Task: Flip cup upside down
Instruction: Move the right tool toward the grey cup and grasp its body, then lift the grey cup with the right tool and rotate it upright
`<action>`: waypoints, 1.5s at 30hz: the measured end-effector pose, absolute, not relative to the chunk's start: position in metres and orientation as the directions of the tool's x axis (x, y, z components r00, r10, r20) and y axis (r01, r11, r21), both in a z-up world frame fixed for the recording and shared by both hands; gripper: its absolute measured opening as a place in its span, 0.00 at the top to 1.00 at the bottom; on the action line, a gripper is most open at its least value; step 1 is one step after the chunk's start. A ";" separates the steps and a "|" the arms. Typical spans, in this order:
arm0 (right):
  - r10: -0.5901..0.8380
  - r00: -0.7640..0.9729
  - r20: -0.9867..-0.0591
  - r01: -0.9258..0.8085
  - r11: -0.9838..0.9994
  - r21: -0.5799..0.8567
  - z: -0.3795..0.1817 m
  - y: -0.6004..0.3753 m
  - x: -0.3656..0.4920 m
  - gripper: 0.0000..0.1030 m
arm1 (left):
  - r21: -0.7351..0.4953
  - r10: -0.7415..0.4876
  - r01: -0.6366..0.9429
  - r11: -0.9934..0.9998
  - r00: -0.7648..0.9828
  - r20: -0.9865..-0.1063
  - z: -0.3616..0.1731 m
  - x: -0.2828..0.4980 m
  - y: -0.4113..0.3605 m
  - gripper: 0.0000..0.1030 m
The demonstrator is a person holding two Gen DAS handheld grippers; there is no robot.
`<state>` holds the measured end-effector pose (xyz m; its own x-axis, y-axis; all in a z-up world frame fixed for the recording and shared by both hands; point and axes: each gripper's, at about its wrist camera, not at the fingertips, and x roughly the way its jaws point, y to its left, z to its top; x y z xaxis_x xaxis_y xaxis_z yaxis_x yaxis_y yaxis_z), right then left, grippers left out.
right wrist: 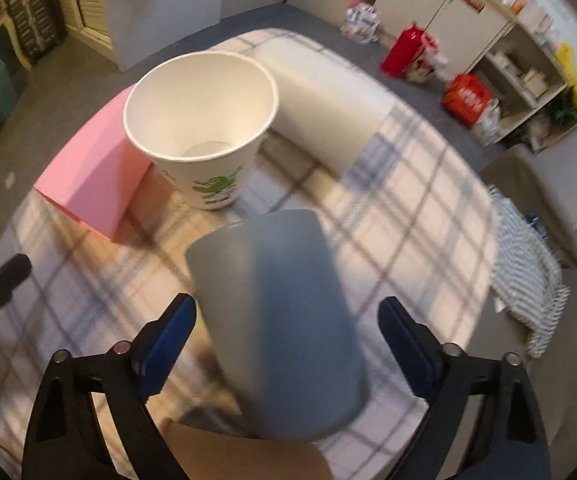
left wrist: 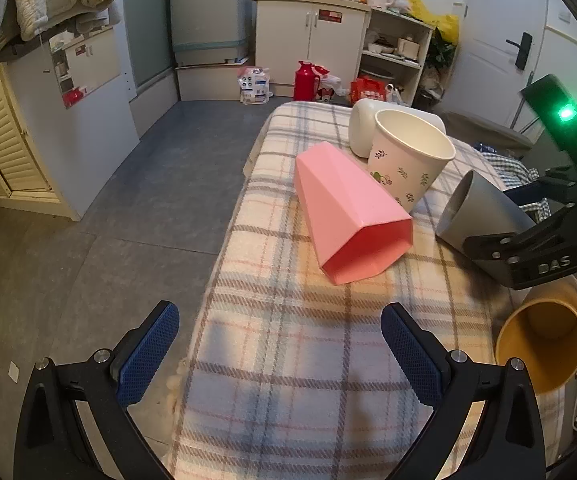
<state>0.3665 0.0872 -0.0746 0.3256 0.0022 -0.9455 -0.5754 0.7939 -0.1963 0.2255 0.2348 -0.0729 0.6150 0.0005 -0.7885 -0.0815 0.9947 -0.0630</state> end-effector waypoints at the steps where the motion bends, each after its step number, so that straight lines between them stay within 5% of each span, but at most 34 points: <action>1: -0.013 0.322 -0.947 -0.579 0.788 -0.208 -0.078 0.089 0.366 0.17 | -0.059 0.002 -0.079 0.995 0.616 -0.788 -0.072 0.225 0.234 0.00; 2: -0.016 0.320 -0.947 -0.581 0.786 -0.210 -0.080 0.090 0.364 0.23 | -0.052 0.005 -0.075 0.996 0.618 -0.786 -0.070 0.224 0.233 0.00; 21: 0.138 0.534 -0.834 -0.454 0.879 -0.146 0.079 0.091 0.187 0.29 | -0.078 -0.013 -0.049 0.996 0.768 -0.641 0.035 0.125 0.236 0.00; 26: 0.165 0.536 -0.828 -0.431 0.897 -0.100 0.061 0.103 0.146 0.29 | -0.088 -0.007 -0.064 0.994 0.774 -0.633 0.035 0.098 0.245 0.00; 38: 0.164 0.090 -0.982 -0.491 0.866 0.099 -0.044 0.125 0.091 0.29 | -0.048 0.033 -0.086 0.995 0.747 -0.664 -0.005 0.075 0.269 0.00; 45: 0.242 0.155 -0.958 -0.326 0.928 0.181 -0.064 0.108 0.129 0.29 | -0.069 0.011 -0.084 0.994 0.711 -0.704 -0.028 0.086 0.270 0.00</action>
